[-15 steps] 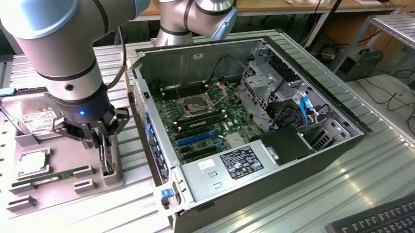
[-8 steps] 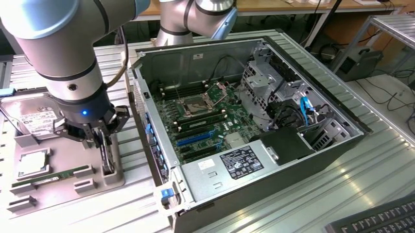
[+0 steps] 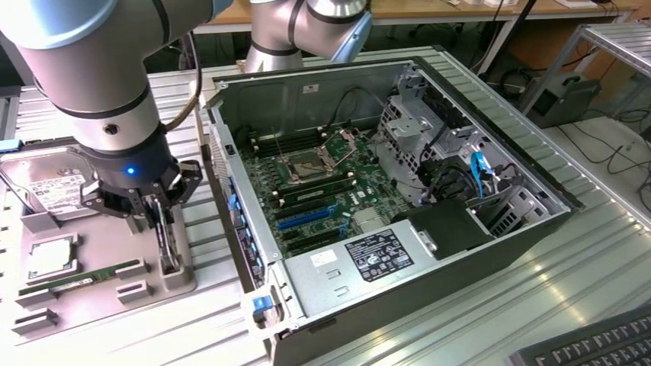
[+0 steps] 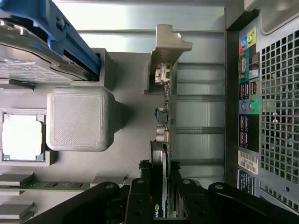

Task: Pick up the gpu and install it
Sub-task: 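Pick up the gpu and move the gpu toward the slot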

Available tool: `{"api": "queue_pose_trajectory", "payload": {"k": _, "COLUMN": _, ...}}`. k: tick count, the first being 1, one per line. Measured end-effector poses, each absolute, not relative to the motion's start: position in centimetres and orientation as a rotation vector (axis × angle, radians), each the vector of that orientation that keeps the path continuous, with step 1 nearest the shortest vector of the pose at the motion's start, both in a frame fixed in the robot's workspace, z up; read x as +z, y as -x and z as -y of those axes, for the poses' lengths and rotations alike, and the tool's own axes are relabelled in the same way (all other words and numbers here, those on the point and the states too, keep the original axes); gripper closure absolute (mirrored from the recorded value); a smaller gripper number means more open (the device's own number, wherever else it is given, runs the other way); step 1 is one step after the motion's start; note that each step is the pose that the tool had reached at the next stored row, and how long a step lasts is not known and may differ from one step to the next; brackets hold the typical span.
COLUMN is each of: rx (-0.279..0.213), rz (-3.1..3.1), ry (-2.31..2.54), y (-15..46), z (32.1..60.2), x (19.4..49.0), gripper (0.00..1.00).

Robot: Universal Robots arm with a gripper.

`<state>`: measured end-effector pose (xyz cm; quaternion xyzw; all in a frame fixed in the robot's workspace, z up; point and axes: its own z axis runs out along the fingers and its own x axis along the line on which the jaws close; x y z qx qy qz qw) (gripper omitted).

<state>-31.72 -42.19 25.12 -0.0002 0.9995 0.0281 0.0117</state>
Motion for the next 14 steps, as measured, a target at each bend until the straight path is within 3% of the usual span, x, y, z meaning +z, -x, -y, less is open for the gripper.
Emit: {"api": "queue_pose_trajectory", "payload": {"k": 14, "rx": 0.107, "rz": -3.118, "ry": 0.0, "y": 31.7, "z": 42.2, "x": 31.1, "gripper": 0.74}}
